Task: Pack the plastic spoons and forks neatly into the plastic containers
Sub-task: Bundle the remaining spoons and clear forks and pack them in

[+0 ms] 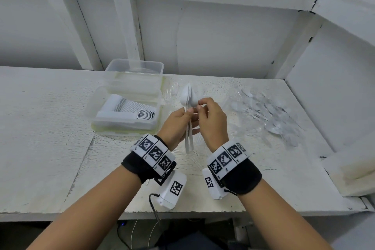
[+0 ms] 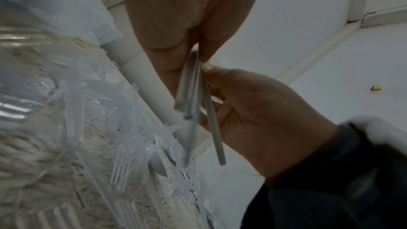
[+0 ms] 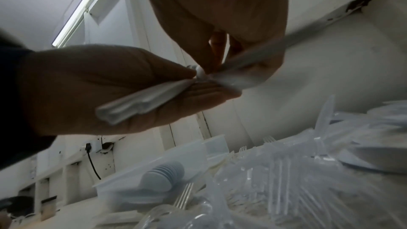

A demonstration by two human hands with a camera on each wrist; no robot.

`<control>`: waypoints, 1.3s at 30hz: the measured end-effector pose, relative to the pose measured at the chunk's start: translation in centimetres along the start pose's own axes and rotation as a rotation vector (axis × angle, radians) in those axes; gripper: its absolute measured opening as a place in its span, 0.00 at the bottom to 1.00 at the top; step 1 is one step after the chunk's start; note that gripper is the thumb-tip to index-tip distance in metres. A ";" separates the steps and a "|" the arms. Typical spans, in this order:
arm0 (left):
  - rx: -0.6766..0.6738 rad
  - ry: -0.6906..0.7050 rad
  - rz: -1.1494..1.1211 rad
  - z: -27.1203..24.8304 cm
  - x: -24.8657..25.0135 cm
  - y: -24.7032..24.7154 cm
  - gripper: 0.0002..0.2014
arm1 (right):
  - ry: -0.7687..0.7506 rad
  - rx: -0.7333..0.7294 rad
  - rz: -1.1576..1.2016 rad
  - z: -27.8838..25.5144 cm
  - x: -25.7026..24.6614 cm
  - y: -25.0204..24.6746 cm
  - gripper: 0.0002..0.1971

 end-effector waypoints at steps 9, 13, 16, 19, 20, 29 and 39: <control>-0.131 -0.077 0.043 -0.8 0.2 -0.2 0.15 | -0.003 -0.151 0.168 -0.2 0.1 0.1 0.08; -0.215 -0.150 0.090 -1.2 -0.1 -0.3 0.12 | 0.073 -0.304 0.220 0.6 0.1 0.0 0.07; -0.248 -0.178 0.181 -1.4 -0.2 -0.4 0.12 | 0.160 -0.322 0.274 1.5 0.0 -0.5 0.06; -0.260 -0.205 0.268 -1.5 -0.3 -0.5 0.12 | 0.132 -0.390 0.271 1.7 -0.6 -0.8 0.09; -0.268 -0.212 0.291 -1.5 -0.4 -0.5 0.12 | 0.089 -0.430 0.232 1.6 -0.9 -0.6 0.10; -0.287 -0.153 0.614 -1.6 -0.1 -1.4 0.14 | -0.011 -0.543 0.041 0.8 -0.8 0.6 0.09; -0.350 -0.122 0.704 -1.5 1.0 -2.8 0.07 | -0.340 -0.652 -0.264 0.4 -1.5 1.0 0.13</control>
Point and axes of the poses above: each hand's wrist, its own z-axis towards the middle knuckle, its own y-axis out of the palm, x = y × z, the point moved 7 cm from there along z, towards the middle knuckle, and after that the axes turned 9 degrees about y, right-handed, at the moved point
